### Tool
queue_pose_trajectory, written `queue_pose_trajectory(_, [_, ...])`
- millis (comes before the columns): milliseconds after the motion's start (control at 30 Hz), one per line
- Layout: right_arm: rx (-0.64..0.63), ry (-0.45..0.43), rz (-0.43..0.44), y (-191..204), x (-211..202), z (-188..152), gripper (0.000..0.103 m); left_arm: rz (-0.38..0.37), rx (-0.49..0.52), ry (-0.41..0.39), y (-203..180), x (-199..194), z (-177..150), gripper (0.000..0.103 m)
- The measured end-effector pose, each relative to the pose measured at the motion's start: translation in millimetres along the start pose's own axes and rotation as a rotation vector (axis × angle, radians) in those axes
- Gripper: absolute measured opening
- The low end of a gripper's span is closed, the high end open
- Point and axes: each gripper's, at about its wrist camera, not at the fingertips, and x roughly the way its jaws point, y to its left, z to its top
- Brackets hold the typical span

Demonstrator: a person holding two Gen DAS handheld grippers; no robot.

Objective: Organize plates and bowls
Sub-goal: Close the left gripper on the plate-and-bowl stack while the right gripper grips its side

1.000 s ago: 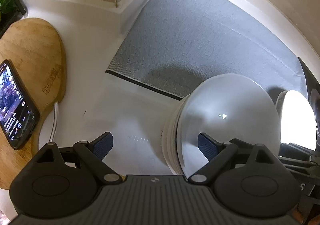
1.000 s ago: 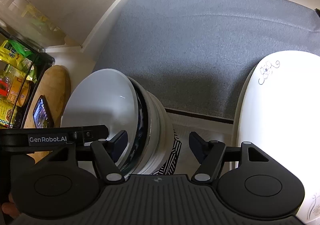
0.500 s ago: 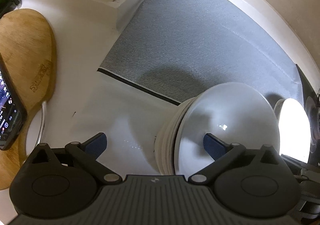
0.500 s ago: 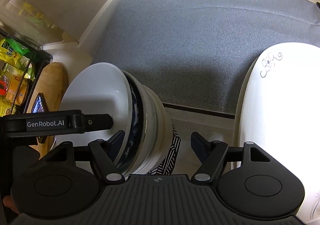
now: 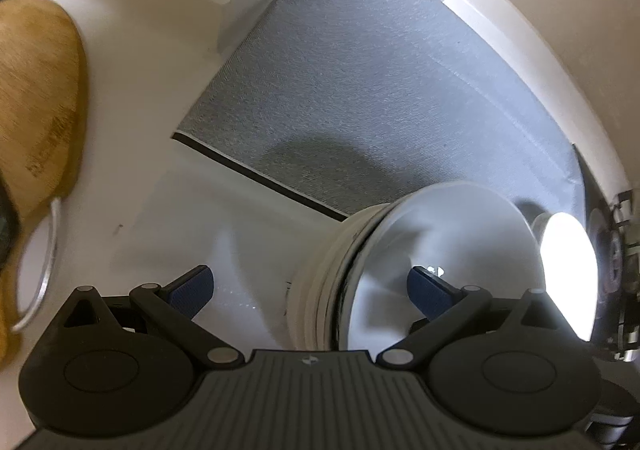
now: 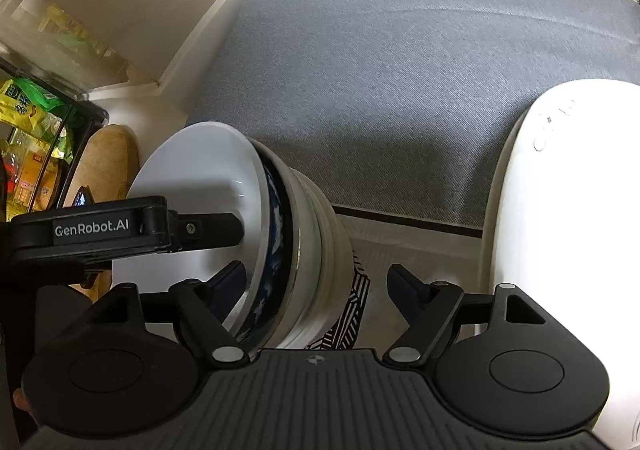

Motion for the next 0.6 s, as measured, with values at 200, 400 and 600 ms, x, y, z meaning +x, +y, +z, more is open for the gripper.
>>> queue_pose_trajectory(200, [-0.033,-0.005,-0.012,6.2,4.1,-0.2,0.088,-0.084,-0.035,0.015,15.7,4.5,0.7,0.103])
queue_pose_trajectory(400, [-0.059,0.004,-0.028,13.9,10.7,0.6,0.096,-0.102,-0.017,-0.007,17.4,4.2,-1.6,0.103])
queue_pose_trajectory(600, [-0.094,-0.035,-0.051,25.2,16.7,-6.0,0.103,-0.103,-0.022,-0.001,19.9,6.2,2.0,0.103])
